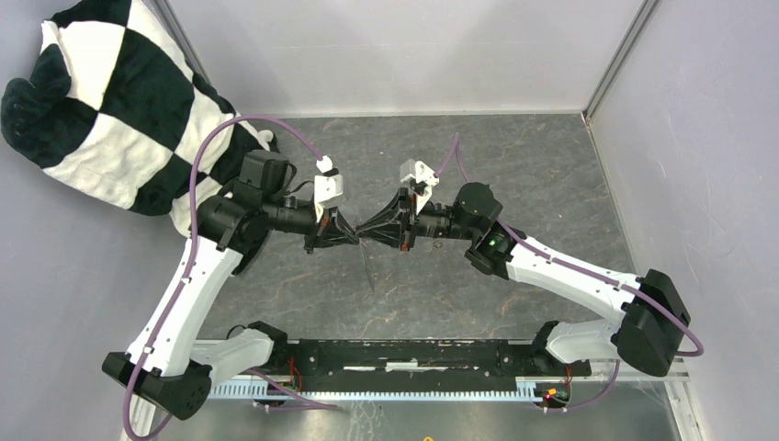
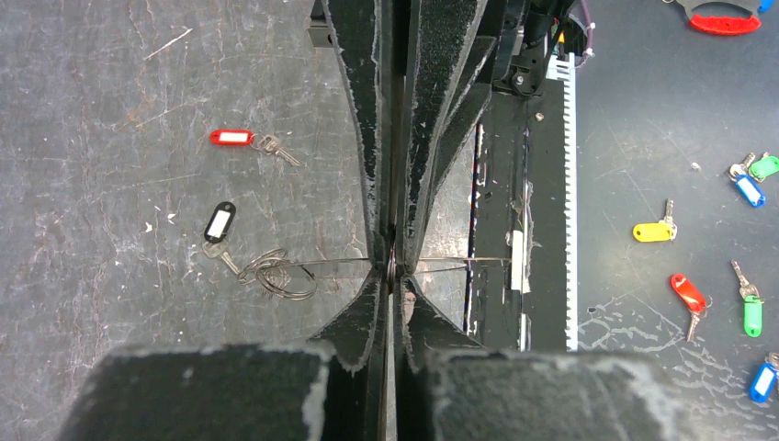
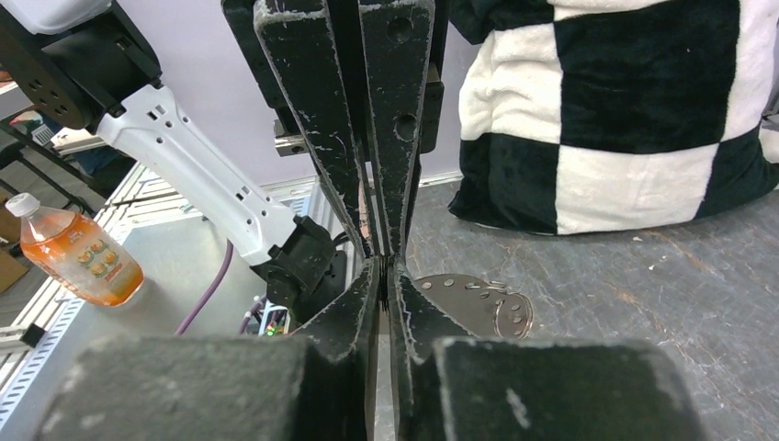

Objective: Put the keys on the keyring

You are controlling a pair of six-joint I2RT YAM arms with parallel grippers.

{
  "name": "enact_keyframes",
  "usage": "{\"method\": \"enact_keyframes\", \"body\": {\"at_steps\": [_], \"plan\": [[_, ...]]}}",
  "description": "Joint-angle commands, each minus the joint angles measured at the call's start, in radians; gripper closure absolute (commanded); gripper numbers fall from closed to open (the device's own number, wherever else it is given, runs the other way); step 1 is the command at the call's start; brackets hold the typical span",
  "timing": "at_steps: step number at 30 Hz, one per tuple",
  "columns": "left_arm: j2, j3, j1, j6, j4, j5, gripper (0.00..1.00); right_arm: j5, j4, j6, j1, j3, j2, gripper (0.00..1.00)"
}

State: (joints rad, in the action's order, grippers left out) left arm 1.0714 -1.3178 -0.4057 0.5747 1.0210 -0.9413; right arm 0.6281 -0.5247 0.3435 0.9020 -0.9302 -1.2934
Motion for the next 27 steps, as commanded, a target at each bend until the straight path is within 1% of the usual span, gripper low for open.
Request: {"method": "enact_keyframes", "body": {"at_steps": [1, 3, 4, 8, 9, 12, 15, 16, 19, 21, 23, 27], "plan": [[-0.023, -0.002, -0.003, -0.002, -0.058, -0.031, 0.98, 0.059, -0.043, 0.02, 0.015, -0.048, 0.019, 0.83], [-0.025, -0.002, -0.003, -0.001, -0.057, -0.043, 0.98, 0.071, -0.039, 0.02, 0.013, -0.048, 0.033, 0.73], [-0.025, -0.002, -0.003, -0.002, -0.057, -0.047, 0.98, 0.068, -0.037, 0.02, 0.012, -0.048, 0.039, 0.7], [-0.031, 0.007, -0.003, -0.039, -0.084, -0.075, 0.98, 0.063, -0.007, 0.012, 0.001, -0.056, 0.07, 0.61], [-0.035, 0.01, -0.002, -0.053, -0.096, -0.086, 0.98, 0.057, 0.003, 0.009, -0.005, -0.054, 0.086, 0.57], [-0.062, 0.025, -0.002, -0.097, -0.151, -0.116, 0.98, 0.049, -0.008, 0.009, -0.029, -0.006, 0.147, 0.49], [-0.106, 0.06, -0.003, -0.171, -0.261, -0.155, 0.98, 0.032, -0.011, -0.004, -0.041, 0.045, 0.209, 0.42], [-0.122, 0.078, -0.002, -0.228, -0.309, -0.165, 0.98, 0.02, -0.013, -0.012, -0.041, 0.064, 0.226, 0.41], [-0.158, 0.134, -0.003, -0.37, -0.487, -0.182, 0.98, -0.002, -0.057, -0.011, -0.041, 0.116, 0.255, 0.43], [-0.16, 0.15, -0.003, -0.428, -0.547, -0.206, 0.98, 0.0, -0.11, -0.008, -0.04, 0.142, 0.26, 0.45], [-0.155, 0.151, -0.003, -0.45, -0.564, -0.235, 0.98, 0.003, -0.167, 0.006, -0.042, 0.163, 0.264, 0.48], [-0.146, 0.152, -0.003, -0.457, -0.564, -0.244, 0.98, 0.038, -0.267, 0.04, -0.04, 0.161, 0.242, 0.53]]}}
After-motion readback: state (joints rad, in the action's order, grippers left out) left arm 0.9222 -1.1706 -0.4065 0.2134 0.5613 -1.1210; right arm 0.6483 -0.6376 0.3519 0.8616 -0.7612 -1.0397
